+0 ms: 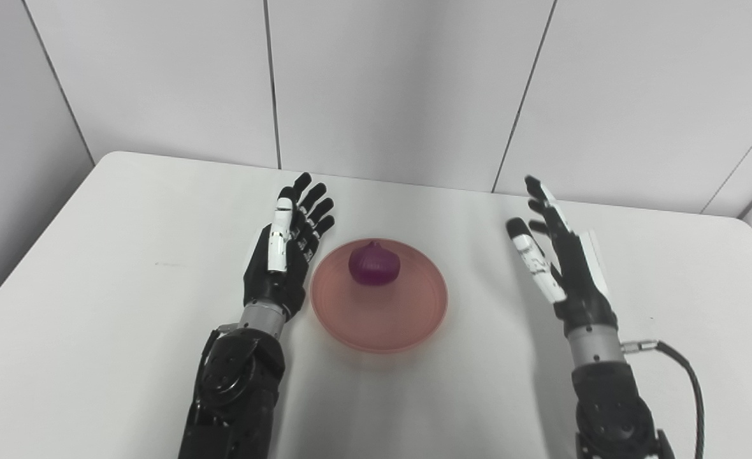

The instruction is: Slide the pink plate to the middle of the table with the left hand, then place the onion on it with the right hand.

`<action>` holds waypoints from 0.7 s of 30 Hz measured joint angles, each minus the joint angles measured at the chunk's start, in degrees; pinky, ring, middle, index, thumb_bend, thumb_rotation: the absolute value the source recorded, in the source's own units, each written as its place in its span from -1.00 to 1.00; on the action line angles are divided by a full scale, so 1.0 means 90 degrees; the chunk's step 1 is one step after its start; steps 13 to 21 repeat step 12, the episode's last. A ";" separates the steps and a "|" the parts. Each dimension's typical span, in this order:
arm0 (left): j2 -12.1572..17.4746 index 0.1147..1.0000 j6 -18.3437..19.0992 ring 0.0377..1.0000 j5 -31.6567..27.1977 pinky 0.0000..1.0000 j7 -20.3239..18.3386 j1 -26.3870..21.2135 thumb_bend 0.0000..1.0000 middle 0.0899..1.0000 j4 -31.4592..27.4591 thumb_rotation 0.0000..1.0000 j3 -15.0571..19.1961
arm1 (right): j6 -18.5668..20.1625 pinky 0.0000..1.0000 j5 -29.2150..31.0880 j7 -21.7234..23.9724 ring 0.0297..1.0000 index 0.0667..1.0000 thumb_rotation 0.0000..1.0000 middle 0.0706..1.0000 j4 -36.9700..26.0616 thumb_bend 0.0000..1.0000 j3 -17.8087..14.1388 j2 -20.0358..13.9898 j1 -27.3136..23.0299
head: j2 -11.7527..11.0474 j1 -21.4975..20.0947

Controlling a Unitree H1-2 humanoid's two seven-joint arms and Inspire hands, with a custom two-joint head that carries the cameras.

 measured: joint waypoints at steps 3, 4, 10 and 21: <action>0.0039 0.84 -0.0012 0.84 -0.0018 0.87 -0.0030 0.0033 -0.09 0.86 0.0028 1.00 0.0019 | 0.0005 0.73 0.0314 -0.0021 0.86 0.93 1.00 0.92 -0.0036 -0.14 -0.0103 0.0158 0.0219 | 0.0000 -0.0010; 0.0053 0.84 -0.0016 0.85 -0.0058 0.89 -0.0037 0.0038 -0.09 0.87 0.0036 1.00 0.0040 | 0.0005 0.70 0.0343 -0.0027 0.85 0.92 1.00 0.91 -0.0035 -0.19 -0.0107 0.0171 0.0282 | 0.0000 -0.0029; 0.0208 0.83 -0.0108 0.85 -0.0138 0.88 -0.0144 0.0096 -0.07 0.86 0.0089 1.00 0.0155 | 0.0003 0.74 0.0650 -0.0178 0.84 0.89 1.00 0.88 -0.0015 -0.36 -0.0248 0.0224 0.0506 | 0.0000 -0.0117; 0.0218 0.83 -0.0155 0.85 -0.0141 0.88 -0.0155 0.0115 -0.07 0.86 0.0129 1.00 0.0181 | 0.0002 0.79 0.0764 -0.0231 0.84 0.89 1.00 0.88 0.0013 -0.34 -0.0273 0.0267 0.0563 | 0.0010 -0.0147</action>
